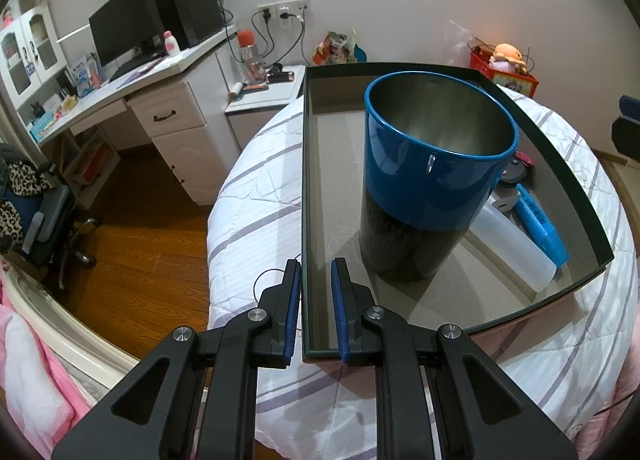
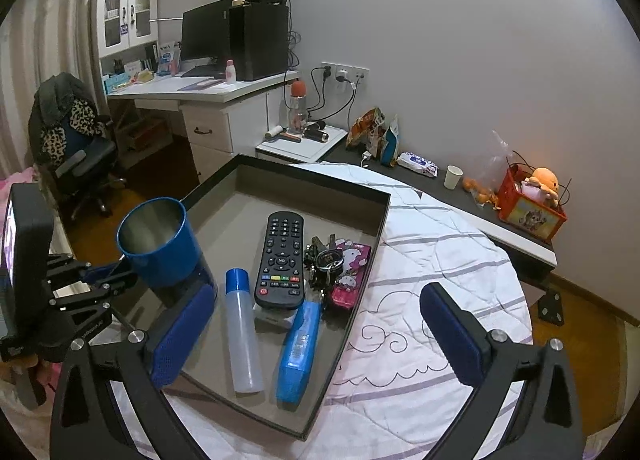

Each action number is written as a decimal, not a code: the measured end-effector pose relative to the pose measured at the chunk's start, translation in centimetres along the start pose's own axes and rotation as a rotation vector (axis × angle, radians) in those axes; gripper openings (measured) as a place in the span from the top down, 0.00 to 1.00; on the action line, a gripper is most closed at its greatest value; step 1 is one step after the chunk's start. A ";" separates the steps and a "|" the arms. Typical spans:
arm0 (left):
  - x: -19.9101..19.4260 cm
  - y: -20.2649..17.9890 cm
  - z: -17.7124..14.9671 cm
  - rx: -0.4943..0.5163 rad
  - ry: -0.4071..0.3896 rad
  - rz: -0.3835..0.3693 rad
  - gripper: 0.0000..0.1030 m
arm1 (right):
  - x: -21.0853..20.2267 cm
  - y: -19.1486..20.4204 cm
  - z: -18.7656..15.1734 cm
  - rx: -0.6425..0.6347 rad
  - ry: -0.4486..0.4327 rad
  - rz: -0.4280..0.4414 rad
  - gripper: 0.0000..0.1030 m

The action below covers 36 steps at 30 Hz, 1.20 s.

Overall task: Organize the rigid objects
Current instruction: 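Lower the tray onto the bed with the left gripper and withdraw both tools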

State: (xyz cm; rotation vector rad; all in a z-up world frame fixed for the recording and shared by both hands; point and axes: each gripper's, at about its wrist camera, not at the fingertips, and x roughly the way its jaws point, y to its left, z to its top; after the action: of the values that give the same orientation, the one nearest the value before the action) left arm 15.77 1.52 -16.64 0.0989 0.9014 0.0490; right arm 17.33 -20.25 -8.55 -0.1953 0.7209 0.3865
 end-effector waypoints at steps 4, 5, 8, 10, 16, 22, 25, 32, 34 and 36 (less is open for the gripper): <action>-0.5 0.1 -0.1 0.003 -0.001 0.002 0.86 | -0.4 0.4 -0.5 0.000 0.002 0.005 0.00; -0.5 0.1 -0.1 0.004 0.000 0.003 0.86 | -0.5 0.4 -0.6 0.001 0.003 0.006 0.00; -1.0 0.0 -0.1 0.003 -0.004 0.002 0.86 | -1.0 0.7 -0.8 0.002 0.000 0.013 0.00; -1.5 -0.1 -0.1 0.001 -0.014 0.002 0.86 | -1.3 0.8 -0.9 0.001 -0.003 0.013 0.00; -3.5 -0.5 -0.3 0.005 -0.040 0.004 0.82 | -2.4 1.5 -1.3 0.003 -0.014 0.005 0.00; -6.3 -1.3 -0.8 0.022 -0.076 0.007 0.44 | -3.8 1.8 -1.6 0.021 -0.038 0.007 0.00; -7.7 -1.3 -0.9 0.017 -0.108 0.023 0.29 | -4.7 1.9 -1.8 0.036 -0.060 0.018 0.00; -11.4 -2.1 -1.1 -0.002 -0.211 0.058 0.00 | -6.6 1.8 -2.6 0.092 -0.112 0.036 0.00; -11.9 -2.5 -1.1 -0.003 -0.217 0.079 0.00 | -7.6 1.5 -2.9 0.126 -0.138 0.043 0.00; -12.5 -2.9 -1.3 -0.007 -0.228 0.098 0.00 | -8.3 1.3 -3.2 0.146 -0.156 0.048 0.00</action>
State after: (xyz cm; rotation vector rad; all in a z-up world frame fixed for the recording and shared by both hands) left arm 7.07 -2.35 -8.00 0.1393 0.6686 0.1290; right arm 9.20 -22.29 -5.36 -0.0092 0.5984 0.3888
